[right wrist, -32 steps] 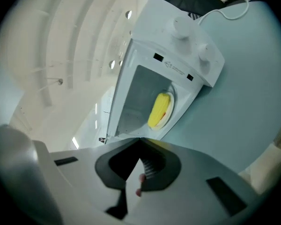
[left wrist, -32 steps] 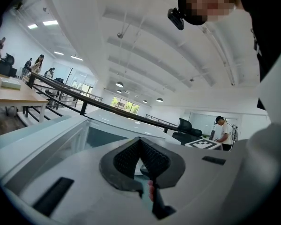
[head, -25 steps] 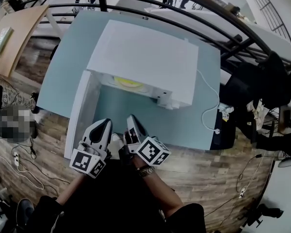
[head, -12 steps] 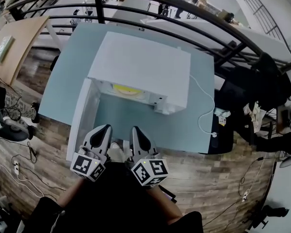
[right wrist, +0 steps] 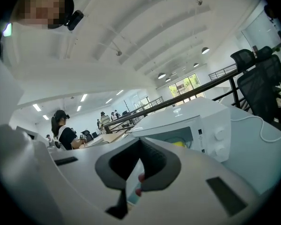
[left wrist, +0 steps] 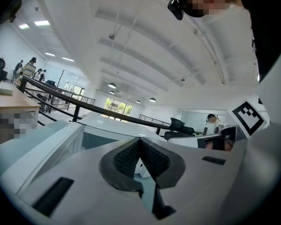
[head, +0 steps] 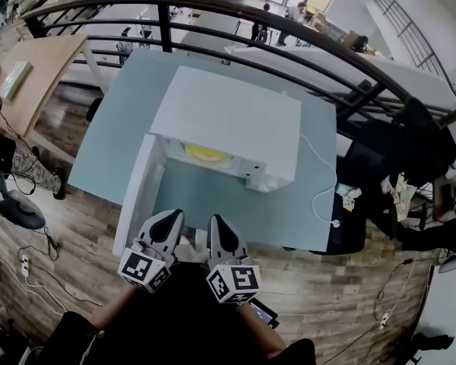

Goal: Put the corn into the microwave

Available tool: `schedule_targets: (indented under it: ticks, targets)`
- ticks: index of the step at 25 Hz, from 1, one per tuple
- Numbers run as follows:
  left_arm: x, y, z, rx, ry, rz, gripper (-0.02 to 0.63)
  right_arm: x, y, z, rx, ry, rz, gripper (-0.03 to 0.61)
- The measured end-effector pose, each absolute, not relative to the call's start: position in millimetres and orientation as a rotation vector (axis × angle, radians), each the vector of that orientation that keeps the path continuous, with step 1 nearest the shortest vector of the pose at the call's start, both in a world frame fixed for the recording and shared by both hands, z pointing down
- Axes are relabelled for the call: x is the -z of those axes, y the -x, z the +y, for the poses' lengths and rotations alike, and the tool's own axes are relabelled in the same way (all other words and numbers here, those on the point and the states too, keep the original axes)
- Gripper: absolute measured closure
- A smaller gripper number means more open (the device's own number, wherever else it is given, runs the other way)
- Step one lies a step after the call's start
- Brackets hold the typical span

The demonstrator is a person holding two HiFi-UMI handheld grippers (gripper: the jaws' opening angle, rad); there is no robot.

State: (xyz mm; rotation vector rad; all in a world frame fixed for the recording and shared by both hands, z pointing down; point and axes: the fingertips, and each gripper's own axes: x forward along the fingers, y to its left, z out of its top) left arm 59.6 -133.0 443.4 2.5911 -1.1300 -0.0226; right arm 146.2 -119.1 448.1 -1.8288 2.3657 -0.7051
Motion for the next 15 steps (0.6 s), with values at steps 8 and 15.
schedule_targets:
  ticks: [8,15]
  targets:
    - [-438,-45,-137,0.036,-2.586,-1.186,0.612,-432,-142,-120,0.608,1.82,2.382,0.569]
    - [-432,-41,-137,0.037,-2.592,-1.193,0.612,-425,-132,-119,0.573,1.798,2.416,0.569]
